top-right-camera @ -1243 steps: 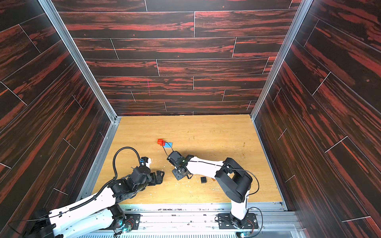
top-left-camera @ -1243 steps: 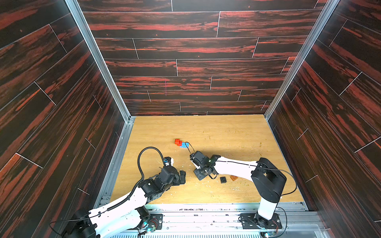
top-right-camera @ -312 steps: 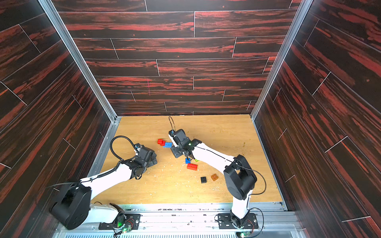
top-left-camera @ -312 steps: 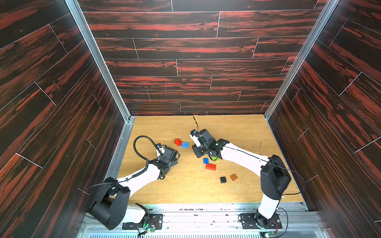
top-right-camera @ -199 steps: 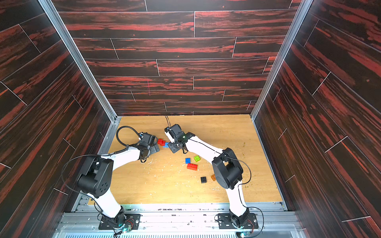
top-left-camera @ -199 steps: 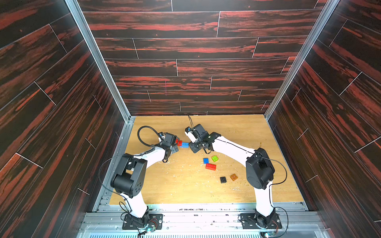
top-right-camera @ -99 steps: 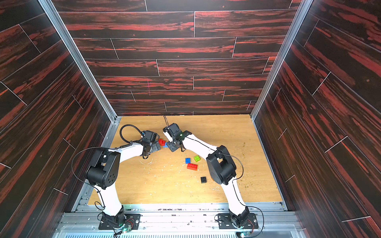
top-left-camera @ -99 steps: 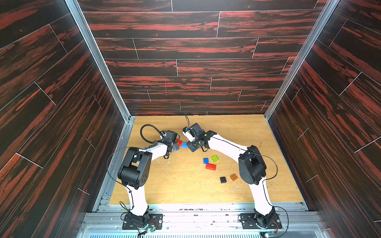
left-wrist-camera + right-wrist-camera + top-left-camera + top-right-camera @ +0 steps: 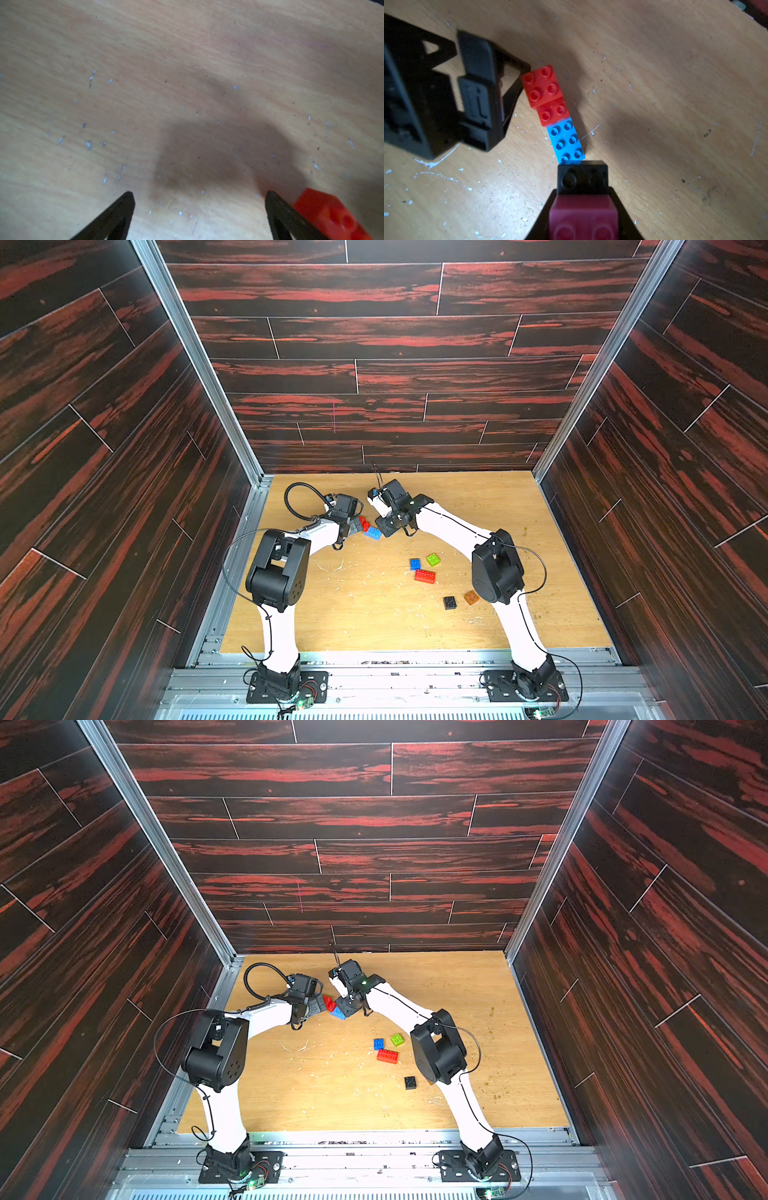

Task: Assemble the letter v with lego
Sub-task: Adjust the lego brick at the center of the board, then assemble the lego brick with the lego brick.

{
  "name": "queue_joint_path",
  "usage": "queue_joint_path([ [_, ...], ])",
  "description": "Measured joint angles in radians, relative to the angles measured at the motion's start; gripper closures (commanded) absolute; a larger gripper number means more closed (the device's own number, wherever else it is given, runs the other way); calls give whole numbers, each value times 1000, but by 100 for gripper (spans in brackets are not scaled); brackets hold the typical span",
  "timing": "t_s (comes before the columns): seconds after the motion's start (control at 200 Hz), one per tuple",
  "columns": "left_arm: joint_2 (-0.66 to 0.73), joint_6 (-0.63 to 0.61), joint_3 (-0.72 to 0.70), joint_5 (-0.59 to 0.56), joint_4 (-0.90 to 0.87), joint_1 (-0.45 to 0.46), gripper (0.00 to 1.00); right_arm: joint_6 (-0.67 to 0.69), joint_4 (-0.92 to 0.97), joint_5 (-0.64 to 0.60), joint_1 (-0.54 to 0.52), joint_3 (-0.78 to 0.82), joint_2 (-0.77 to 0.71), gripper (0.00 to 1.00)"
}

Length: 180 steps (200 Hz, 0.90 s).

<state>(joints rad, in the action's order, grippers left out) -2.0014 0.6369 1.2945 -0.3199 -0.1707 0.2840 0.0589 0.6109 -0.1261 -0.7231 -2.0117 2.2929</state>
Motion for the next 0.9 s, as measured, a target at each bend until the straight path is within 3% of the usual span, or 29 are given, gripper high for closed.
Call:
queue_joint_path([
  [0.261, 18, 27, -84, 76, 135, -14, 0, 0, 3, 45, 7, -1, 0, 68],
  [0.561, 227, 76, -361, 159, 260, -14, 0, 13, 1, 66, 9, -10, 18, 68],
  [0.902, 352, 113, -481, 227, 313, -12, 0, 38, 14, 65, 12, -60, 92, 68],
])
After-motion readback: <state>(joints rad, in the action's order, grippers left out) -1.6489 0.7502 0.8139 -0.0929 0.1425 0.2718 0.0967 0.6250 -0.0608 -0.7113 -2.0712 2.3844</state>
